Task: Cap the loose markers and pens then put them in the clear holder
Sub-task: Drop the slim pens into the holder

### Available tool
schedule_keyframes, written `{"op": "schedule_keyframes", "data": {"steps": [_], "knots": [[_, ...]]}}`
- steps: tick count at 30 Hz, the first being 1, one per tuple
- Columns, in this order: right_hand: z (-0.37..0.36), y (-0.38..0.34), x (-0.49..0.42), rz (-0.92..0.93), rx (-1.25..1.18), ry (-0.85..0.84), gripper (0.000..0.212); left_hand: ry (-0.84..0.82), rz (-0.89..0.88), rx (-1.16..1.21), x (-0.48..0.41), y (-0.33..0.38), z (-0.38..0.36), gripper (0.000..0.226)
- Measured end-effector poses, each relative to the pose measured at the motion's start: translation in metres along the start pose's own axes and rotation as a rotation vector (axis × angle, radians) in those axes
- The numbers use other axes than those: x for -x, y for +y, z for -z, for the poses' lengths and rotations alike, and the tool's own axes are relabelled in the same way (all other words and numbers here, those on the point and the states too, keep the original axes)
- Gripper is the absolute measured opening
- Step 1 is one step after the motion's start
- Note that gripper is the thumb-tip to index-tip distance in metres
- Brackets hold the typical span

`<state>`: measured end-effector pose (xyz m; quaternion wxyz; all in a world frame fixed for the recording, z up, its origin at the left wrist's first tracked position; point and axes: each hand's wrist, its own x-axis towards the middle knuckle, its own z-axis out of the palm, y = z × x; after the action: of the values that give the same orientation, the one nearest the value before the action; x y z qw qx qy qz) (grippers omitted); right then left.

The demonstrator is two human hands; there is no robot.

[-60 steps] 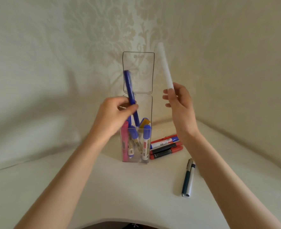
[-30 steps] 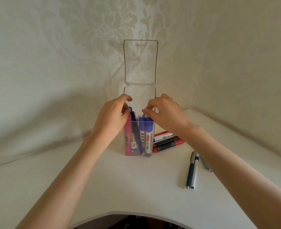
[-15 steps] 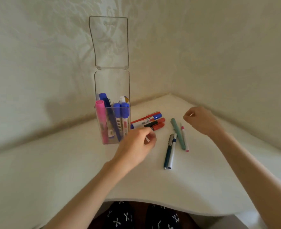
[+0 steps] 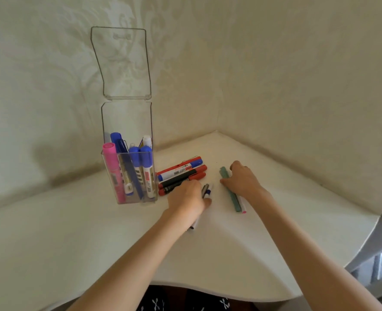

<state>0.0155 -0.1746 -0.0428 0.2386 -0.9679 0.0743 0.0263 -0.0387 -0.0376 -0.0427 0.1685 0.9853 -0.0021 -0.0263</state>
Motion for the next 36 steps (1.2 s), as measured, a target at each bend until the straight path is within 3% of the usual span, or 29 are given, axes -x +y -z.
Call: {"op": "schedule_keyframes", "data": {"steps": [3, 7, 13, 19, 22, 26, 33, 36], "knots": [[0.003, 0.001, 0.000, -0.003, 0.010, -0.082, 0.034, -0.033, 0.016, -0.014, 0.000, -0.001, 0.005, 0.030], [-0.001, 0.003, 0.003, 0.030, -0.037, -0.037, 0.010, -0.082, 0.018, -0.066, 0.001, 0.005, 0.005, 0.025], [-0.005, 0.003, 0.007, 0.032, -0.128, -0.008, 0.021, -0.157, 0.068, -0.060, 0.002, 0.012, 0.000, 0.027], [-0.006, -0.001, 0.011, 0.028, -0.244, 0.018, 0.028, -0.126, 0.010, -0.028, 0.007, 0.005, 0.006, 0.023], [0.000, -0.006, 0.017, 0.079, -0.323, 0.063, 0.029, -0.002, -0.110, 0.172, 0.017, -0.010, 0.014, 0.020], [0.017, -0.027, 0.029, 0.181, -0.675, 0.111, 0.029, 0.250, -0.297, 0.486, 0.033, -0.034, 0.047, 0.020], [0.056, -0.095, 0.057, 0.410, -1.082, 0.149, 0.008, 0.633, -0.408, 0.837, 0.042, -0.068, 0.133, 0.009], [0.065, -0.118, 0.064, 0.503, -1.060, 0.246, 0.034, 0.761, -0.454, 0.842, 0.038, -0.083, 0.165, 0.007]]}}
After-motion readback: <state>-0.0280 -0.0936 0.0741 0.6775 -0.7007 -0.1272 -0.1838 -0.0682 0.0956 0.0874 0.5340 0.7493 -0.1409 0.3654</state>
